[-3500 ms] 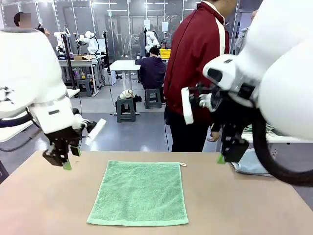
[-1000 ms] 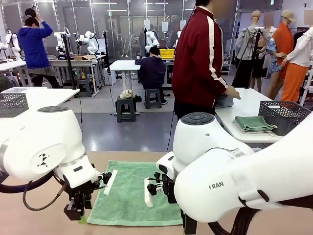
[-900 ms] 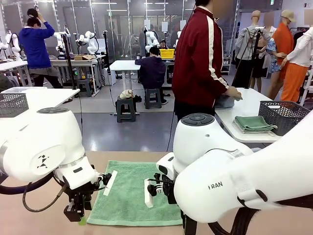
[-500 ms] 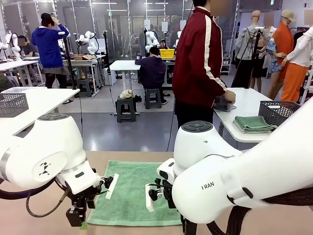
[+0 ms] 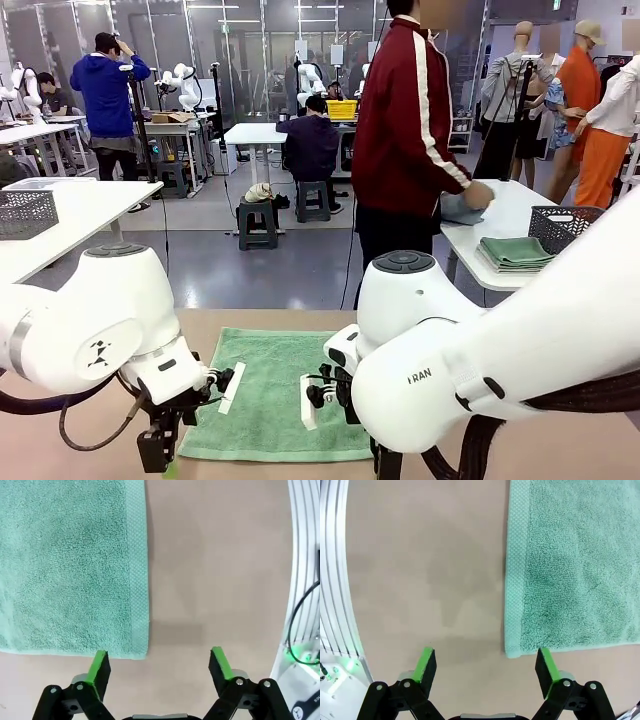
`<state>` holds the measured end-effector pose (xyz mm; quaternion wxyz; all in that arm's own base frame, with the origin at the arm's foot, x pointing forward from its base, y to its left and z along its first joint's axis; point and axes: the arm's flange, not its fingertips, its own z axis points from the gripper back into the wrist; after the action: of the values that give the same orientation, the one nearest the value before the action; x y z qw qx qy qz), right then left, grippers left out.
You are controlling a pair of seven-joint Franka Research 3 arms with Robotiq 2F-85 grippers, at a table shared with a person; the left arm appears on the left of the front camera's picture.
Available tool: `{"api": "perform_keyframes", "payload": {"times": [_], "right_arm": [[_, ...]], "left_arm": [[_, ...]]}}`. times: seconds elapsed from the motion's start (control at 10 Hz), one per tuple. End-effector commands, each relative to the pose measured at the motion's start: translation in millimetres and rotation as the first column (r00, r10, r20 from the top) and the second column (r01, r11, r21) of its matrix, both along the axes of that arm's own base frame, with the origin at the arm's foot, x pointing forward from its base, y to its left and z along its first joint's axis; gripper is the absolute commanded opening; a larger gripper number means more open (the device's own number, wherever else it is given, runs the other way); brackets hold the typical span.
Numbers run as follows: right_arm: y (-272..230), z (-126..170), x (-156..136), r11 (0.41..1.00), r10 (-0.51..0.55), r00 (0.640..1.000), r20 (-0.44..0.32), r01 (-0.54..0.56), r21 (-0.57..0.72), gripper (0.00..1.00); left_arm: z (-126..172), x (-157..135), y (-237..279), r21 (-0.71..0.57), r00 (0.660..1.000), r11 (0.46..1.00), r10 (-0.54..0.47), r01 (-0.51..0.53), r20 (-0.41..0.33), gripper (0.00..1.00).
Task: Fold the towels and place them in the basket.
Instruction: When a person lays out a Towel with hook on the table, fold it in half twice.
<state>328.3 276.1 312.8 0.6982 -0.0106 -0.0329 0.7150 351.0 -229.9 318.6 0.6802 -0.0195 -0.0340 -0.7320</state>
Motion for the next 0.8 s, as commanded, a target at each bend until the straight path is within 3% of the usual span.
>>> {"api": "perform_keyframes", "payload": {"times": [0.0,0.7], "right_arm": [[1,-7,8,1.0,0.009,1.0,0.001,-0.009,0.013,1.0],[2,-18,14,1.0,-0.026,0.999,-0.021,0.026,-0.016,1.0]], "left_arm": [[-9,2,-1,-0.034,1.0,0.999,0.017,-0.017,0.008,1.0],[-23,12,1,-0.035,1.0,0.999,0.016,-0.016,-0.013,1.0]]}}
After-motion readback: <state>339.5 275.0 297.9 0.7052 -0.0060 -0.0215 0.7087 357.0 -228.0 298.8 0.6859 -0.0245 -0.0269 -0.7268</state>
